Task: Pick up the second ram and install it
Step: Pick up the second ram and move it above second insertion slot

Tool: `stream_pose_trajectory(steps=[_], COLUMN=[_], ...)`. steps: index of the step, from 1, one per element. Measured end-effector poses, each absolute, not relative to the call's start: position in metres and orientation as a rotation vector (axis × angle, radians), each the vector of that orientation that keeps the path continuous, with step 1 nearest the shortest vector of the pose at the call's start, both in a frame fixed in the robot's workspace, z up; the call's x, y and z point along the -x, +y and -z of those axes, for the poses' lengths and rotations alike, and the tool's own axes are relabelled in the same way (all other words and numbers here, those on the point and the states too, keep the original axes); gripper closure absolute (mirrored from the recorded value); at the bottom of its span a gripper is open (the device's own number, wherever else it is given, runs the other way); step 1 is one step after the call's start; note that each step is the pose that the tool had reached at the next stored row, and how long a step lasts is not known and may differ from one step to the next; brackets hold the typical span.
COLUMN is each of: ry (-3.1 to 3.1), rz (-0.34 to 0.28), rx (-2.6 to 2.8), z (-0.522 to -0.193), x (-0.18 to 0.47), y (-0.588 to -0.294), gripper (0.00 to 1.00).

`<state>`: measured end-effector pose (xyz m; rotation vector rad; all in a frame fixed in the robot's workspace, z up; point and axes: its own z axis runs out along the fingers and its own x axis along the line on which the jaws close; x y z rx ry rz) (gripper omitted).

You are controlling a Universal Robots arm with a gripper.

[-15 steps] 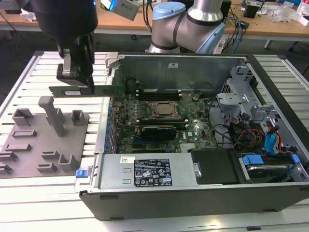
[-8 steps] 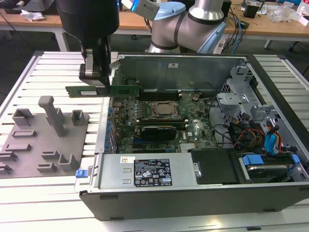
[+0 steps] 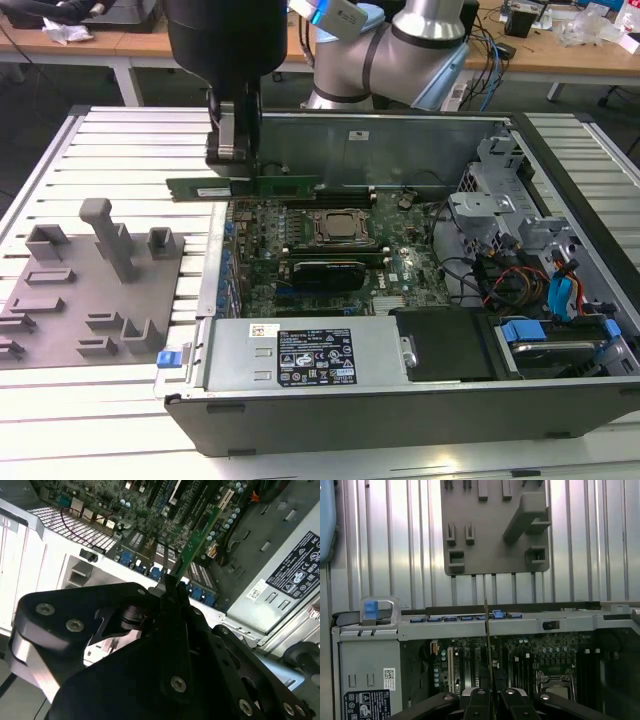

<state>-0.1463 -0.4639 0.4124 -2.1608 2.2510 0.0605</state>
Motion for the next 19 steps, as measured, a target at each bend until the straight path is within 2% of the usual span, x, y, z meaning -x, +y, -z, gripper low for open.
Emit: stream_pose_trajectory(steps=[19], ry=[2.251], rz=[-0.06], rx=[2.161], z=[-0.412], x=[0.08], y=[-0.464], gripper=[0.86])
